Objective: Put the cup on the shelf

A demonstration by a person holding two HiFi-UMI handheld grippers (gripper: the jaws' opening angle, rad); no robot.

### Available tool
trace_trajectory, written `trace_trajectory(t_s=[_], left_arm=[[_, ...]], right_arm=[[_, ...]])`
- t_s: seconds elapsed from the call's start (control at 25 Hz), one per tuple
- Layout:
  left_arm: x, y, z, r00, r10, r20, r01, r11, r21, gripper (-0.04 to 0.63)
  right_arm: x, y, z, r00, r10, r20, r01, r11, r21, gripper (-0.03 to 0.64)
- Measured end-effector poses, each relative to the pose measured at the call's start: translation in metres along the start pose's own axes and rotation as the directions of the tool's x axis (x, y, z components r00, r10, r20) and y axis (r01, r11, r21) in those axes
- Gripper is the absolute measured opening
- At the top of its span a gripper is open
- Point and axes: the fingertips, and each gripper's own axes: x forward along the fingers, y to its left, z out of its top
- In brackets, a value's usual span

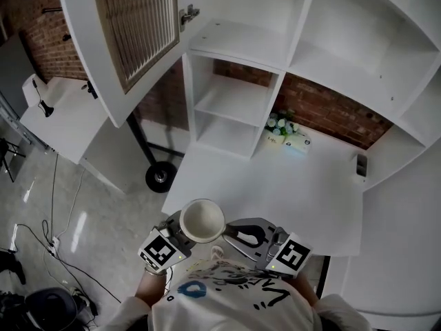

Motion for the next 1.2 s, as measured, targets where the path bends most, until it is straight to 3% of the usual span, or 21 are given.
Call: trace_trajectory(t_s=[0.44, 1.2], left_arm=[[0.028, 0.028, 0.008, 1.0, 0.008, -0.003, -0.008, 1.0, 0.019, 0.015], [0.05, 0.12, 0.021, 0.998, -0.054, -0.018, 0.056, 0.993, 0.105, 0.015]], right_arm=[[-0.004, -0.037, 0.007, 0.999, -0.039, 0.034, 0.038, 0.999, 0.021, 0.061], [0.042, -0.108, 0.037, 0.974, -0.216, 0.064, 0.214, 0.976, 0.038, 0.061]])
